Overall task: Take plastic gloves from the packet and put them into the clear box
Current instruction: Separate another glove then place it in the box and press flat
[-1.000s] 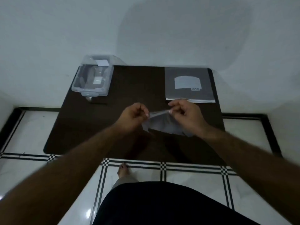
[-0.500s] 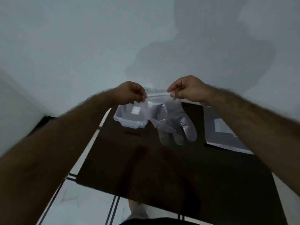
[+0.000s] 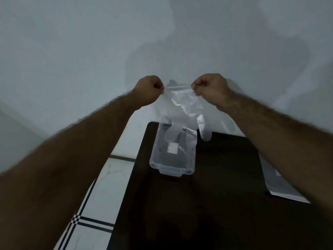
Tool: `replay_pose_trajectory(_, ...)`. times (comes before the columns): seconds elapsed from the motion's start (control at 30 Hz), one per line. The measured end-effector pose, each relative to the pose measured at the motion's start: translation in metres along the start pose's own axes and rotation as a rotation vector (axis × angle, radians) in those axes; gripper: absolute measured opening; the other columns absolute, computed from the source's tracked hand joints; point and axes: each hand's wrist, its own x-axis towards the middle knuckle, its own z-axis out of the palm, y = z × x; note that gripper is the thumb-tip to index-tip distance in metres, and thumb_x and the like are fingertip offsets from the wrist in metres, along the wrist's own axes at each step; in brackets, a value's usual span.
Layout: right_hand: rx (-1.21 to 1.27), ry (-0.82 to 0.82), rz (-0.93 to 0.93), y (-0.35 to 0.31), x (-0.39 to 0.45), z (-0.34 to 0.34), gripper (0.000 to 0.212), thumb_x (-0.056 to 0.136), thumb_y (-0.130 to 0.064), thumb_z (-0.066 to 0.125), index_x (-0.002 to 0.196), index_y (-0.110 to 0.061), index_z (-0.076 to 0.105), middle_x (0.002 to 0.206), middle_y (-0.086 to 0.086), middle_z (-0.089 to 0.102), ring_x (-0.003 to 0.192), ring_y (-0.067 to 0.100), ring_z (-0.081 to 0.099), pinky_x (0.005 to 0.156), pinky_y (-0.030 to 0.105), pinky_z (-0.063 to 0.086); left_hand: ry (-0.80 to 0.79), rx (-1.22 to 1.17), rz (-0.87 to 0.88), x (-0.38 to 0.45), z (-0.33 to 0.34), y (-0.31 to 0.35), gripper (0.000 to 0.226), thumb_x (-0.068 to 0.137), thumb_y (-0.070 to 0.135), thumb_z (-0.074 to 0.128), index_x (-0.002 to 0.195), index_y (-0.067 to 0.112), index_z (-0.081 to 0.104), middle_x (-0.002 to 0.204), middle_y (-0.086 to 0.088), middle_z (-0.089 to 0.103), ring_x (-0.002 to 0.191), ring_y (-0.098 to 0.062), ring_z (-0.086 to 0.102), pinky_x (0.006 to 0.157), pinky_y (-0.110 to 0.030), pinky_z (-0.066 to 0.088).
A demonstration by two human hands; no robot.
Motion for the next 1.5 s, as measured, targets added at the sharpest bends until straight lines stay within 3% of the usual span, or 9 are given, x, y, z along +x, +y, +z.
replay_pose_trajectory(0.1, -0.003, 0.118, -0.123, -0.010, 0.007, -0.001, 0.002, 0.092, -0.022, 0.081, 0.091, -0.023, 0.082, 0.085, -0.004, 0.080, 0.082, 0.016, 0.076, 0.084, 0.029, 0.063, 0.096, 0.036, 0.110, 0.006, -0.016, -0.002, 0.018, 0.096, 0.007, 0.061, 0.106, 0.012, 0.075, 0.107, -0.001, 0.077, 0.096, -0.019, 0.068, 0.080, -0.024, 0.053)
replay_pose_trajectory(0.17, -0.085, 0.195, -0.255, -0.018, 0.002, -0.007, 0.009, 0.094, -0.026, 0.079, 0.098, -0.019, 0.084, 0.088, -0.006, 0.079, 0.079, 0.004, 0.073, 0.082, 0.023, 0.061, 0.198, 0.057, 0.237, 0.004, -0.025, -0.002, 0.014, 0.100, 0.013, 0.060, 0.108, 0.013, 0.071, 0.104, 0.000, 0.077, 0.095, -0.018, 0.069, 0.083, -0.028, 0.055)
replay_pose_trajectory(0.27, -0.142, 0.254, -0.401, -0.030, -0.013, -0.016, 0.015, 0.098, -0.027, 0.075, 0.103, -0.015, 0.083, 0.091, -0.013, 0.076, 0.079, -0.008, 0.067, 0.080, 0.012, 0.053, 0.285, -0.023, 0.409, -0.010, -0.036, -0.001, 0.015, 0.103, 0.014, 0.057, 0.113, 0.009, 0.068, 0.113, 0.002, 0.079, 0.105, -0.013, 0.072, 0.095, -0.025, 0.054)
replay_pose_trajectory(0.37, -0.147, 0.249, -0.479, -0.027, -0.034, -0.016, 0.015, 0.100, -0.023, 0.075, 0.106, -0.012, 0.083, 0.099, -0.010, 0.078, 0.089, -0.002, 0.070, 0.086, 0.015, 0.054, 0.262, -0.013, 0.537, -0.033, -0.042, -0.003, 0.017, 0.107, 0.015, 0.058, 0.118, 0.007, 0.068, 0.123, 0.001, 0.078, 0.115, -0.011, 0.072, 0.099, -0.025, 0.053)
replay_pose_trajectory(0.63, -0.299, 0.006, -0.505, 0.046, -0.076, 0.012, 0.013, 0.099, -0.017, 0.077, 0.110, -0.012, 0.082, 0.107, -0.001, 0.081, 0.098, 0.009, 0.072, 0.091, 0.020, 0.055, -0.002, 0.312, 0.646, -0.056, 0.007, -0.051, 0.024, 0.101, 0.019, 0.056, 0.115, 0.007, 0.072, 0.106, -0.009, 0.080, 0.093, -0.032, 0.076, 0.092, -0.050, 0.056)
replay_pose_trajectory(0.87, -0.627, -0.262, -0.549, 0.103, -0.069, 0.046, 0.024, 0.100, -0.027, 0.062, 0.109, -0.016, 0.081, 0.101, 0.003, 0.081, 0.091, 0.024, 0.074, 0.090, 0.045, 0.056, -0.148, 0.443, 0.605, -0.053, 0.062, -0.092, 0.026, 0.095, 0.029, 0.049, 0.104, 0.014, 0.068, 0.093, -0.005, 0.073, 0.085, -0.031, 0.068, 0.086, -0.043, 0.051)
replay_pose_trajectory(1.17, -0.950, -0.535, -0.431, 0.146, -0.066, 0.085, 0.032, 0.101, -0.035, 0.046, 0.100, -0.029, 0.077, 0.108, -0.007, 0.074, 0.114, 0.021, 0.064, 0.110, 0.046, 0.032, -0.355, 0.684, 0.632, -0.057, 0.119, -0.126, 0.012, 0.086, 0.021, 0.060, 0.095, 0.017, 0.067, 0.089, -0.005, 0.075, 0.090, -0.032, 0.071, 0.101, -0.045, 0.045)
replay_pose_trajectory(1.33, -1.053, -0.657, -0.384, 0.155, -0.069, 0.100, 0.026, 0.104, -0.038, 0.051, 0.102, -0.031, 0.076, 0.110, -0.007, 0.071, 0.121, 0.019, 0.060, 0.126, 0.060, 0.015, -0.451, 0.833, 0.576, -0.063, 0.139, -0.130, 0.017, 0.089, 0.024, 0.065, 0.104, 0.021, 0.072, 0.098, -0.002, 0.077, 0.108, -0.027, 0.069, 0.120, -0.047, 0.029)
replay_pose_trajectory(1.5, -1.110, -0.758, -0.370, 0.155, -0.076, 0.107, 0.025, 0.105, -0.034, 0.052, 0.105, -0.029, 0.076, 0.105, -0.003, 0.072, 0.114, 0.022, 0.066, 0.127, 0.070, 0.007, -0.430, 0.886, 0.598, -0.064, 0.147, -0.134, 0.015, 0.092, 0.029, 0.062, 0.096, 0.023, 0.076, 0.093, -0.001, 0.078, 0.109, -0.027, 0.071, 0.125, -0.053, 0.026)
